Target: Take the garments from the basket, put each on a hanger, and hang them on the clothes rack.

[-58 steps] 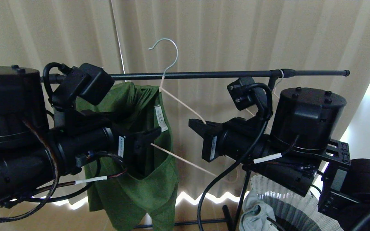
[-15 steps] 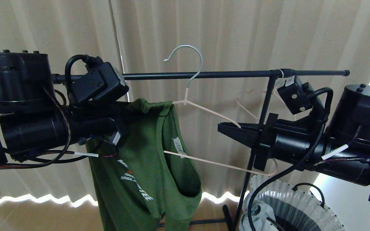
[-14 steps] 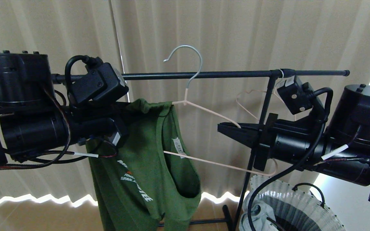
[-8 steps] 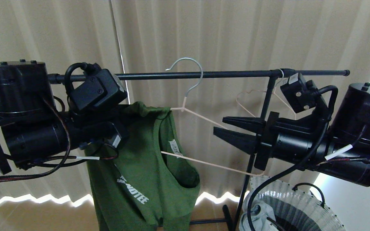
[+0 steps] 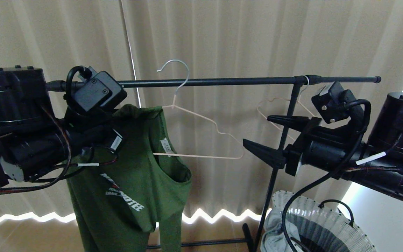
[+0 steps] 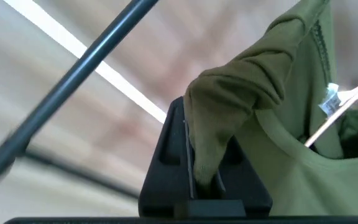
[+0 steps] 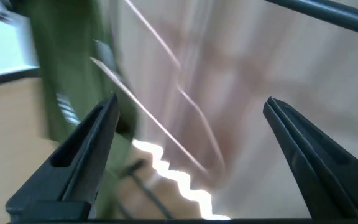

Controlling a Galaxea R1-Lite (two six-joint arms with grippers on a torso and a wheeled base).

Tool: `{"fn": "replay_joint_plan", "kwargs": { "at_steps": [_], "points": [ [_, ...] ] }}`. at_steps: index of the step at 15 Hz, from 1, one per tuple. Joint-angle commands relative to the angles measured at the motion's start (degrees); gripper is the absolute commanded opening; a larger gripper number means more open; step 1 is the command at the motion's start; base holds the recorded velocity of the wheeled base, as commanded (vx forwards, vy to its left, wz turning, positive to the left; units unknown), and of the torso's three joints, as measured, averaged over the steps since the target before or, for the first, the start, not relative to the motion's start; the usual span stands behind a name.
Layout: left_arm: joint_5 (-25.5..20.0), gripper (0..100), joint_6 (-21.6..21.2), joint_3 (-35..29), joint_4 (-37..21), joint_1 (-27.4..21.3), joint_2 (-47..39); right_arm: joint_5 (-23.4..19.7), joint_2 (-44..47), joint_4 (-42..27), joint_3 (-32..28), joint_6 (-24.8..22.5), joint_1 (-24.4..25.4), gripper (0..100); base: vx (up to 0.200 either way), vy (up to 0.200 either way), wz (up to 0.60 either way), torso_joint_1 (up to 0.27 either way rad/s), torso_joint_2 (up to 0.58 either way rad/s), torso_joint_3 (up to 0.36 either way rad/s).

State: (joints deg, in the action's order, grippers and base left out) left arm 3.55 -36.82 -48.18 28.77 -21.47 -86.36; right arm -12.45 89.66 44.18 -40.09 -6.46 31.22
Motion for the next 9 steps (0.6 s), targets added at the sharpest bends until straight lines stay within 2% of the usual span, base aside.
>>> {"fn": "replay_joint_plan", "kwargs": {
  "at_steps": [1,6,9],
  "points": [
    [1.9,0,1.3,-0.1,0.1,0.4,-0.3,1.5,0.2,0.0,0.7,-0.2,-0.3,100,0.0,0.0,0.0,0.0,0.0,0.0],
    [10.7,0,4.0,-0.3,0.1,1.0,0.0,6.5,0.6,-0.1,1.0,-0.2,-0.2,100,0.0,0.0,0.0,0.0,0.0,0.0],
    [11.6,0,8.0,-1.0,0.3,0.6,0.0,7.2,1.4,0.0,1.0,0.2,1.0,100,0.0,0.0,0.0,0.0,0.0,0.0]
  ]
}}
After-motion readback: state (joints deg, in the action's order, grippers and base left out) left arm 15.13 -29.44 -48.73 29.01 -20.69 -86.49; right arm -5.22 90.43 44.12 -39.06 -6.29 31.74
